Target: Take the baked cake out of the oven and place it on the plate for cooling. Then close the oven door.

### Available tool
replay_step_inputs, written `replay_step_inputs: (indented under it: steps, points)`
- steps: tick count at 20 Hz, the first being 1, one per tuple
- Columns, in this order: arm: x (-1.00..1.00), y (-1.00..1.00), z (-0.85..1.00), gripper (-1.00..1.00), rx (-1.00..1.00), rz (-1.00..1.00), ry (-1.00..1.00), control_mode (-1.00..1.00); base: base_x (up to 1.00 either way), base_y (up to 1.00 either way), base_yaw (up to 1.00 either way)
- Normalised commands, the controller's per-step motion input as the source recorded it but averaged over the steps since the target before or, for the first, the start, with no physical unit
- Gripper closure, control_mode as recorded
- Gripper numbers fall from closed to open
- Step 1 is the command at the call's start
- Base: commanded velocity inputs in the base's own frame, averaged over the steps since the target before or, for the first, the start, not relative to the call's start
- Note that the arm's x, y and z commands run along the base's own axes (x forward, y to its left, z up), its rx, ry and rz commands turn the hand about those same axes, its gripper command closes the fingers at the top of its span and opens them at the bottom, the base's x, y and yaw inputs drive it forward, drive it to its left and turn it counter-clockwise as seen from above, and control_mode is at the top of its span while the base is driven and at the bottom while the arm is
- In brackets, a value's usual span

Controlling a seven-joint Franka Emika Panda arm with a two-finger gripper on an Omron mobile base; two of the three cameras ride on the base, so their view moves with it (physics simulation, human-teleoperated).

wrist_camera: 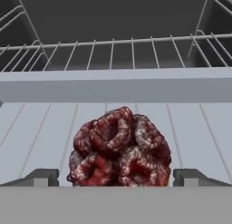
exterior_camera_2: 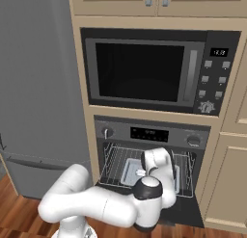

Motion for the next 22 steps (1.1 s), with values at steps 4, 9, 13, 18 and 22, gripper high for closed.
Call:
replay_step_inputs:
  steps: [4,9,13,18,22]
  points:
    - [0.08,0.00,-0.05,-1.00,0.00,0.00,0.00,-1.00,0.00,0.00,0.00]
    - [0.11,0.00,-0.11,-1.00,0.00,0.00,0.00,-1.00,0.00,0.00,0.00]
    - [0.16,0.00,-0.10,-1.00,0.00,0.00,0.00,-1.00,0.00,0.00,0.00]
    - [0.08,0.00,-0.17,-1.00,0.00,0.00,0.00,-1.00,0.00,0.00,0.00]
    - [0.04,0.00,-0.25,-1.00,0.00,0.00,0.00,-1.00,0.00,0.00,0.00]
